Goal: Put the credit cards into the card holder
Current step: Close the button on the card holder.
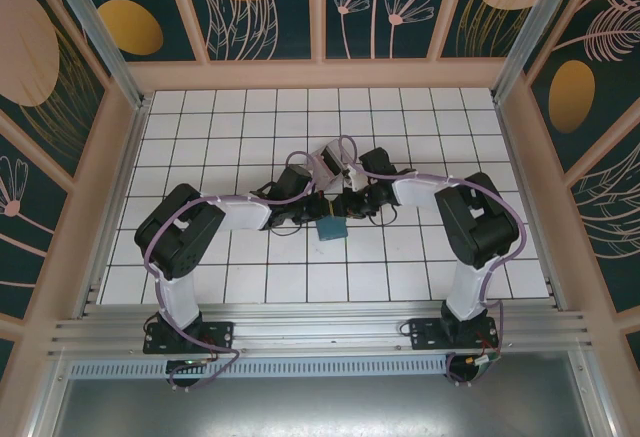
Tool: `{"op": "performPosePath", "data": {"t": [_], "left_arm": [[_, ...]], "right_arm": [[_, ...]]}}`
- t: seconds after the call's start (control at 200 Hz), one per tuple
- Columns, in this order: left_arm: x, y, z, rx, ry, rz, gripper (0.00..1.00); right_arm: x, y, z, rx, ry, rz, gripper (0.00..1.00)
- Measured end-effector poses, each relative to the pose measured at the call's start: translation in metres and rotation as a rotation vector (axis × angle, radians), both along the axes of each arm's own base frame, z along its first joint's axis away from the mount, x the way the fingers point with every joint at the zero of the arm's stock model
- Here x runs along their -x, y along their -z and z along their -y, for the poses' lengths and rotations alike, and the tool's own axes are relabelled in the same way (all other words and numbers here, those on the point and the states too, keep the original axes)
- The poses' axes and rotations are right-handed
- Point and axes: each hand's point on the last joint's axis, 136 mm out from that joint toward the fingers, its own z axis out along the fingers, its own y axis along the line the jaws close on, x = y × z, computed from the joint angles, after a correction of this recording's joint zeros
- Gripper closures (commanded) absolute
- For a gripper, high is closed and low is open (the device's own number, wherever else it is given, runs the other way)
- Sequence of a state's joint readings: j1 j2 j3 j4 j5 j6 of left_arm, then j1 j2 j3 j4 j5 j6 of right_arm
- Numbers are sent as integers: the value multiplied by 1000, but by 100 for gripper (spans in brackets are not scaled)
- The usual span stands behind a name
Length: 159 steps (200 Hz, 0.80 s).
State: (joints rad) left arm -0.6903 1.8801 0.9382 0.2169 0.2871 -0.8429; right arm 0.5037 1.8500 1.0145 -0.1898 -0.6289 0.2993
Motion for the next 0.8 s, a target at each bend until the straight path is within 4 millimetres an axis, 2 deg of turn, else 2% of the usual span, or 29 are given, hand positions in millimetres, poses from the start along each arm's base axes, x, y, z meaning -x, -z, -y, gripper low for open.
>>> {"op": "performPosePath", "data": {"t": [0.36,0.796], "left_arm": [[0,1,-1,2,-13,-3,95],[-4,0,-9,-3,-43,-21,96]], "right_arm": [[-1,3,-1,63,-29,-16,80],[-2,6,-4,145,-51,42,83]]}}
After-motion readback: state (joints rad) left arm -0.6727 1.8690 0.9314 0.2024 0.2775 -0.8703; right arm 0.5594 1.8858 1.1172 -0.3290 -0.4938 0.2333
